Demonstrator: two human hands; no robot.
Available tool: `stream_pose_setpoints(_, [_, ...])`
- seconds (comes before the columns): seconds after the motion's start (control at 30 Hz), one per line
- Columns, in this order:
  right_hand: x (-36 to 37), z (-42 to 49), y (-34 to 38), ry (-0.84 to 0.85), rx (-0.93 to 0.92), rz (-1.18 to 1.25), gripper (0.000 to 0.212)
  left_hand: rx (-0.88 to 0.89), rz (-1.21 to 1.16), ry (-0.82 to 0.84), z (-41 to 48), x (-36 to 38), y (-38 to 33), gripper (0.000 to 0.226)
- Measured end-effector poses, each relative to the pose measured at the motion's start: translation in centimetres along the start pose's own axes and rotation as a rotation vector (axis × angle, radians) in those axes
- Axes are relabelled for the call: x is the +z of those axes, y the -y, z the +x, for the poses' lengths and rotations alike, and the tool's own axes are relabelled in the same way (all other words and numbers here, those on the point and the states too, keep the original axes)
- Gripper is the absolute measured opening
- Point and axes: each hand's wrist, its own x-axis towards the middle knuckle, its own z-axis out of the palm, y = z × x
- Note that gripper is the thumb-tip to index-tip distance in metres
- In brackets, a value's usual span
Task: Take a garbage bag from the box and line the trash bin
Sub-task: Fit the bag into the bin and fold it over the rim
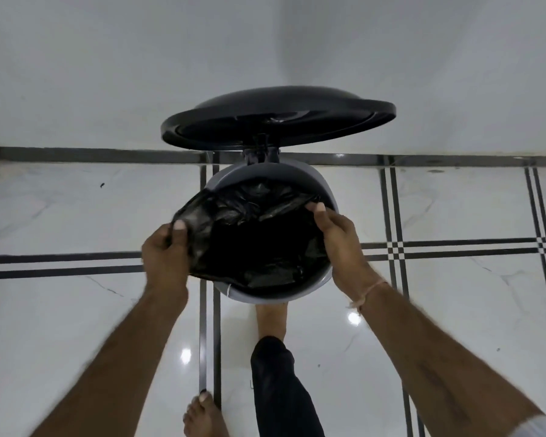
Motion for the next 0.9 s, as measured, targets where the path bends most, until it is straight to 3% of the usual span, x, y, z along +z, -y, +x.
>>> stream_pose_setpoints(0.07, [-0.5, 0.0, 0.1, -0.006, -0.042, 0.004, 0.036, -0.091, 0.025, -0.105, 0.4, -1.7, 0.8, 0.013])
stream_pose_setpoints(0.1, [-0.8, 0.1, 0.2, -0.007, -0.060, 0.004, 0.035, -0.078, 0.118, -0.169, 0.4, -2.1, 1.0, 0.017])
stream_pose_setpoints(0.17, [-1.2, 0.3, 0.3, -0.007, -0.092, 0.014, 0.035, 0.238, 0.477, -0.292, -0.5, -1.6, 0.3, 0.036])
stream_pose_setpoints(0.23, [-1.6, 0.3, 0.2, 0.011, -0.116, 0.005, 0.034, 0.684, 0.719, -0.173, -1.2, 0.4, -1.2, 0.037])
stream_pose_setpoints(0.3, [-1.8, 0.3, 0.1, 0.026, -0.121, -0.004, 0.034, 0.866, 0.851, 0.103, -0.6, 2.9, -2.7, 0.042])
stream_pose_setpoints(0.4, [-2.2, 0.0, 0.3, 0.017, -0.120, -0.013, 0.032, 0.853, 1.089, 0.281, 1.4, 5.3, -3.6, 0.052])
stream_pose_setpoints(0.5, [-2.8, 0.2, 0.4, 0.025, -0.151, -0.034, 0.030, 0.848, 1.153, 0.270, 2.4, 5.8, -4.6, 0.028])
stream_pose_setpoints(0.6, [-3.3, 0.9, 0.9, 0.029, -0.181, -0.030, 0.028, 0.862, 0.978, 0.325, 2.5, 5.4, -5.2, 0.022])
stream_pose_setpoints(0.7, [-3.3, 2.4, 2.0, 0.029, -0.223, -0.065, 0.026, 0.598, 0.732, 0.487, 2.9, 4.8, -5.4, 0.029])
stream_pose_setpoints(0.8, [-2.9, 4.4, 2.9, 0.036, -0.247, -0.085, 0.027, 0.437, 0.480, 0.370, 3.9, 4.5, -5.1, 0.041])
stream_pose_setpoints(0.9, [-2.3, 6.1, 3.6, 0.050, -0.253, -0.116, 0.026, 0.388, 0.429, 0.149, 4.4, 4.8, -4.8, 0.042])
